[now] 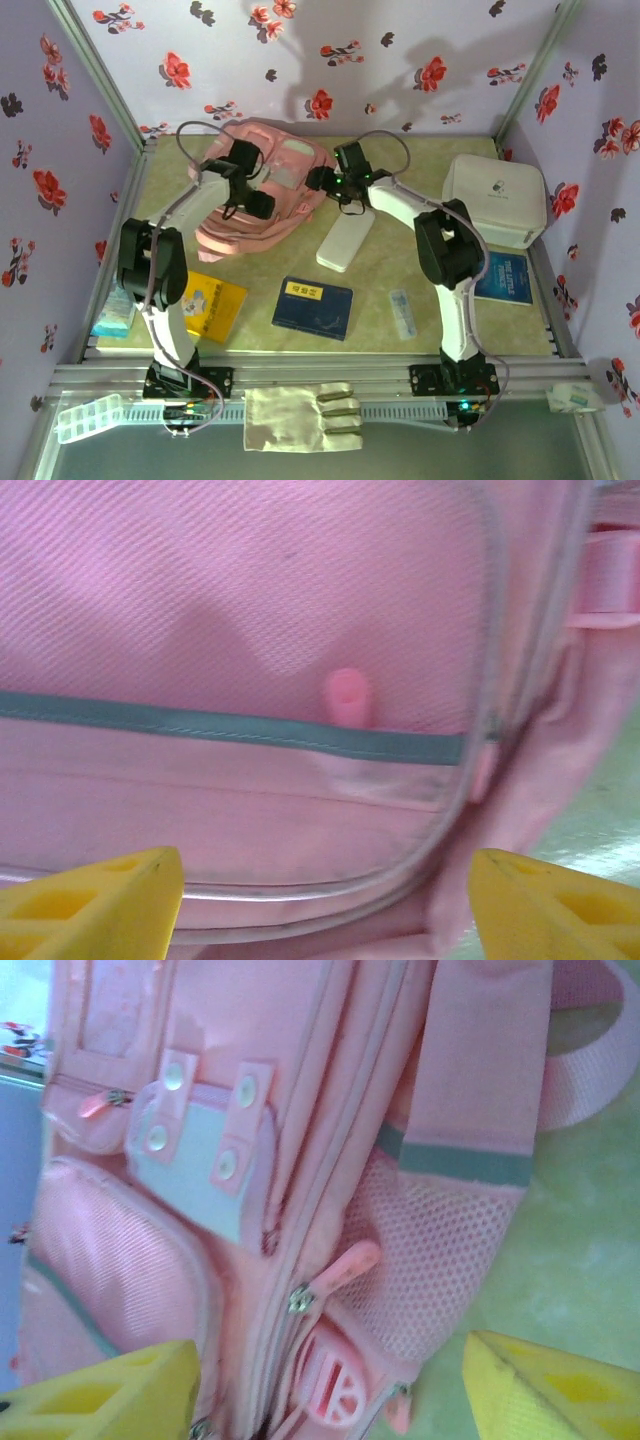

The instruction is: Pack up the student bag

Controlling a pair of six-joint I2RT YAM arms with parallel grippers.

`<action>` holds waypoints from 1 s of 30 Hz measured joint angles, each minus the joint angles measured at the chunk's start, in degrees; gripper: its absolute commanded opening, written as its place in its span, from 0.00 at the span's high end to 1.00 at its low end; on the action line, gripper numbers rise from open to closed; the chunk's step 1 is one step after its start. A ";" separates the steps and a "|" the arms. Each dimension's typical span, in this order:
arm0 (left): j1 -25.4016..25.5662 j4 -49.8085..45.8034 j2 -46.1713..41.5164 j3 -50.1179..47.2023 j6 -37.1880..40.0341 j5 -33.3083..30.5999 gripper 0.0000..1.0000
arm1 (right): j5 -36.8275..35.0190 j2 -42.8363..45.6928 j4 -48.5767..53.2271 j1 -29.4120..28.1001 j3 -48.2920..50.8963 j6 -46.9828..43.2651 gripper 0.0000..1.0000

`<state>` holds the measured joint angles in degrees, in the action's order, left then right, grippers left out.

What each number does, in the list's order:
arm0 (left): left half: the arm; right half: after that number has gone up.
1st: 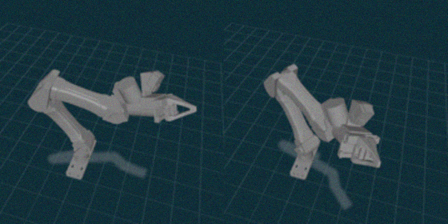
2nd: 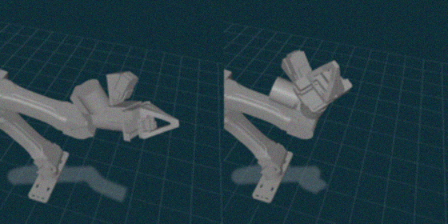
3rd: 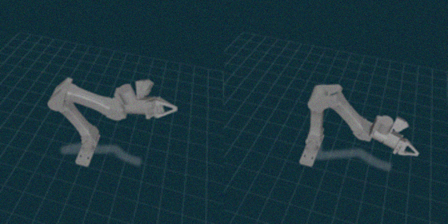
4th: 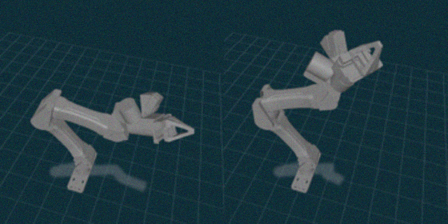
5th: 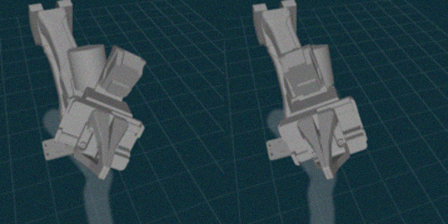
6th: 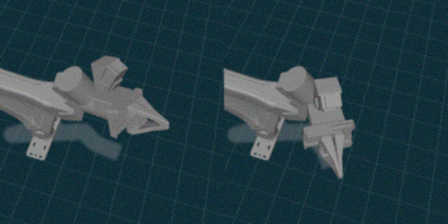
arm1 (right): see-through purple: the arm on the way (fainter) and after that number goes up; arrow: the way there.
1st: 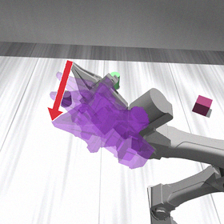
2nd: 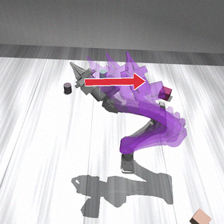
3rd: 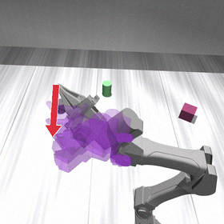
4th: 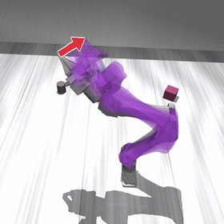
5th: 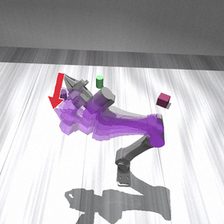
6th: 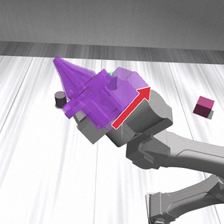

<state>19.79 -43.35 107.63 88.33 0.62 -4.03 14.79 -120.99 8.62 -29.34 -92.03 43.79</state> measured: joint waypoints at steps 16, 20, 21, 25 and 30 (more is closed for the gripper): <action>0.50 4.76 7.74 -1.14 -11.19 8.70 0.30 | 1.97 3.32 -6.97 -0.70 13.05 6.69 0.31; 2.71 5.18 7.37 -1.42 -13.27 9.92 0.30 | 1.75 3.98 -6.93 -1.46 14.16 9.01 0.30; 2.95 5.16 7.34 -1.40 -13.53 9.86 0.30 | 1.60 4.17 -6.86 -1.66 14.45 9.51 0.31; 3.30 4.04 6.97 -0.55 -13.55 9.60 0.25 | -0.90 6.43 -5.62 -1.92 16.87 10.40 0.30; 5.86 1.20 5.73 1.66 -10.27 6.21 0.23 | -5.03 10.62 -2.29 -1.27 21.24 8.96 0.29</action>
<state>25.65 -42.15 113.36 90.00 -9.65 2.17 9.76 -110.37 6.33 -30.61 -70.78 52.75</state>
